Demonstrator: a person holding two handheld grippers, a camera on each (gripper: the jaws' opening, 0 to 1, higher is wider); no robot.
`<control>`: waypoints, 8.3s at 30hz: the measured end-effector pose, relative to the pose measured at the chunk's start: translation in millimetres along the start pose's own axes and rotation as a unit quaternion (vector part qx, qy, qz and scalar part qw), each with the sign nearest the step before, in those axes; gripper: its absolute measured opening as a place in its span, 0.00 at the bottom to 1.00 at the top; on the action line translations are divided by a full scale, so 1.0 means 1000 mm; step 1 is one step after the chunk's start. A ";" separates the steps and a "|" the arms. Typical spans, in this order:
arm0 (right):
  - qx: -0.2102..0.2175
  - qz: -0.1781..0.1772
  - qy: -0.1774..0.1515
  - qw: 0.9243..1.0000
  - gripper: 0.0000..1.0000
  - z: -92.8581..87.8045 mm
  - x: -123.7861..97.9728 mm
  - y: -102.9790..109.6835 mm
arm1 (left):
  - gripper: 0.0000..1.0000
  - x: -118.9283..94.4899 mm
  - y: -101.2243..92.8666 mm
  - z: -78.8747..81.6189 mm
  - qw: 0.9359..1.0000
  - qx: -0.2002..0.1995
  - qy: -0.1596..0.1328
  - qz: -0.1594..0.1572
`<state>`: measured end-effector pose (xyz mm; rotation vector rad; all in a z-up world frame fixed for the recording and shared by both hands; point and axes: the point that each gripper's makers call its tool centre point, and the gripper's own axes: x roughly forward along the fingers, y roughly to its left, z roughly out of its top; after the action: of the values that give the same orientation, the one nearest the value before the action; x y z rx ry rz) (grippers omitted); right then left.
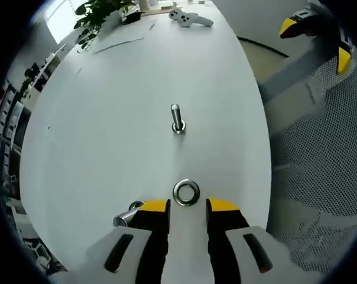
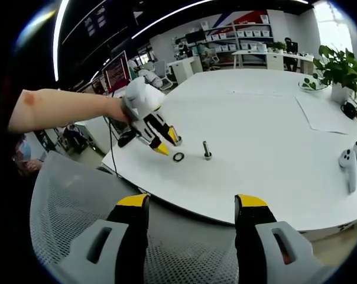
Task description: Place the washer onto the threaded stud by aligning its center hole with the stud, sliding it down to the base, and recovering from edge contact or off-axis alignment until the washer reaches the visible bottom stop.
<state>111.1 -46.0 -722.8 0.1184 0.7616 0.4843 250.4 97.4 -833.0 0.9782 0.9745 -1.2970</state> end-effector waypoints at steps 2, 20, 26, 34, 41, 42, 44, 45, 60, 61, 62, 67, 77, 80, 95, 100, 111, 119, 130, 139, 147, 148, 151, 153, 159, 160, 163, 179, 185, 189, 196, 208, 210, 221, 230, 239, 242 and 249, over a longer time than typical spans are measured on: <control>0.000 0.000 0.000 1.000 0.60 0.000 0.000 0.000 | 0.28 0.005 -0.002 0.000 1.000 0.002 -0.001 0.000; 0.002 0.000 -0.001 1.000 0.60 0.000 0.000 0.000 | 0.34 0.032 0.005 -0.003 0.999 -0.042 0.017 -0.001; 0.001 0.001 -0.001 1.000 0.60 0.001 0.001 0.000 | 0.32 0.032 0.004 -0.005 0.999 -0.026 0.022 -0.002; 0.001 0.001 -0.002 1.000 0.60 0.001 0.001 0.000 | 0.28 0.032 0.001 -0.004 1.000 -0.014 0.026 -0.005; 0.003 -0.001 -0.004 1.000 0.60 0.001 0.000 0.000 | 0.21 0.033 -0.004 -0.005 1.000 -0.011 0.026 0.000; 0.003 -0.001 -0.004 1.000 0.60 0.001 0.000 0.000 | 0.21 0.033 -0.004 -0.004 1.000 -0.014 0.024 0.001; 0.003 -0.001 -0.004 1.000 0.60 0.001 0.000 0.000 | 0.20 0.033 -0.004 -0.005 1.000 -0.012 0.021 0.004; 0.002 0.000 -0.004 1.000 0.60 0.001 0.000 0.000 | 0.20 0.032 -0.005 -0.005 1.000 -0.011 0.020 0.006; 0.001 0.001 -0.004 1.000 0.60 0.001 0.000 0.000 | 0.18 0.022 -0.001 -0.004 0.999 -0.005 0.011 0.042; 0.001 0.002 -0.004 1.000 0.60 0.001 0.001 0.000 | 0.18 0.019 0.002 -0.004 0.999 -0.009 0.010 0.043; 0.001 0.002 -0.004 1.000 0.60 0.001 0.001 0.000 | 0.18 0.017 0.002 -0.005 0.999 -0.010 0.011 0.043; -0.001 0.003 -0.003 1.000 0.60 0.001 0.001 0.001 | 0.18 0.002 0.010 -0.007 0.999 -0.018 0.013 0.048; -0.004 0.005 -0.001 1.000 0.60 0.001 0.001 0.001 | 0.18 -0.028 0.018 0.003 0.998 -0.011 0.000 0.060; -0.005 0.005 0.000 1.000 0.60 0.001 0.001 0.002 | 0.18 -0.037 0.023 0.005 0.998 -0.006 -0.001 0.068; -0.002 0.002 -0.005 1.000 0.60 0.002 0.000 0.001 | 0.18 -0.058 0.056 -0.004 0.995 0.012 0.027 0.097; -0.002 0.003 -0.005 1.000 0.60 0.002 0.000 0.001 | 0.18 -0.054 0.063 -0.009 0.995 0.010 0.040 0.096; 0.001 0.002 -0.005 1.000 0.60 0.002 0.000 0.000 | 0.19 -0.044 0.066 -0.015 0.995 0.000 0.059 0.077; 0.003 0.001 -0.005 1.000 0.60 0.002 0.000 0.000 | 0.18 -0.038 0.067 -0.016 0.995 0.004 0.069 0.069; 0.004 0.000 -0.005 1.000 0.60 0.002 0.000 0.000 | 0.18 -0.023 0.068 -0.020 0.995 -0.004 0.085 0.050; 0.005 -0.001 -0.003 1.000 0.60 0.001 0.001 0.000 | 0.18 -0.005 0.066 -0.024 0.994 -0.011 0.097 0.041; 0.004 0.001 -0.001 1.000 0.59 0.001 0.001 0.000 | 0.18 0.003 0.054 -0.024 0.994 -0.017 0.103 0.032; 0.003 0.001 -0.001 1.000 0.59 0.001 0.001 0.000 | 0.18 0.004 0.051 -0.024 0.994 -0.016 0.104 0.030; 0.003 0.002 -0.002 1.000 0.59 0.001 0.001 0.000 | 0.18 0.007 0.038 -0.019 0.995 -0.018 0.100 0.016; 0.003 0.002 -0.001 1.000 0.59 0.001 0.001 0.001 | 0.18 0.008 0.030 -0.015 0.995 -0.017 0.097 0.010; 0.002 0.002 -0.001 1.000 0.59 0.001 0.001 0.000 | 0.18 0.012 0.012 -0.002 0.996 0.000 0.093 -0.002; 0.002 0.002 -0.001 1.000 0.59 0.001 0.001 0.000 | 0.18 0.012 0.008 0.001 0.996 0.003 0.093 -0.003; 0.002 0.002 -0.001 1.000 0.59 0.001 0.001 0.000 | 0.18 0.015 0.001 0.007 0.996 0.008 0.094 -0.005; 0.001 0.002 -0.001 1.000 0.59 0.001 0.001 0.000 | 0.39 0.017 0.009 -0.010 0.992 0.056 0.098 0.048; -0.004 0.008 0.003 1.000 0.59 0.000 0.001 0.002 | 0.40 -0.002 0.004 -0.022 0.995 0.017 0.079 0.053; -0.006 0.009 0.005 1.000 0.59 0.000 0.001 0.003 | 0.41 -0.025 0.005 -0.024 0.996 -0.014 0.041 0.073; -0.008 0.011 0.007 1.000 0.58 -0.001 0.002 0.004 | 0.41 -0.064 0.001 -0.031 0.988 -0.115 -0.048 0.087; -0.010 0.001 0.002 1.000 0.59 0.001 0.001 0.001 | 0.37 -0.154 -0.012 -0.040 0.951 -0.192 -0.169 0.176; -0.010 -0.007 -0.002 1.000 0.59 0.003 0.001 -0.001 | 0.39 -0.172 -0.013 -0.041 0.934 -0.215 -0.200 0.203; -0.013 -0.002 0.016 1.000 0.59 -0.003 0.002 0.000 | 0.56 -0.234 -0.033 -0.058 0.822 -0.349 -0.348 0.285; -0.010 -0.002 0.029 1.000 0.60 -0.007 0.002 0.000 | 0.67 -0.246 -0.067 -0.083 0.770 -0.410 -0.381 0.306; -0.006 -0.006 0.038 0.999 0.60 -0.010 0.002 -0.001 | 0.78 -0.230 -0.089 -0.109 0.729 -0.446 -0.391 0.342; -0.008 -0.006 0.044 0.999 0.60 -0.011 0.002 -0.001 | 0.77 -0.216 -0.096 -0.104 0.722 -0.469 -0.398 0.316; -0.003 -0.005 0.045 0.999 0.59 -0.013 0.003 -0.002 | 0.64 -0.202 -0.099 -0.113 0.739 -0.460 -0.363 0.333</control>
<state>104.6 -47.4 -734.4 0.0883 0.8489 0.4844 142.3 262.8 -676.8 -0.0445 0.4317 -0.3565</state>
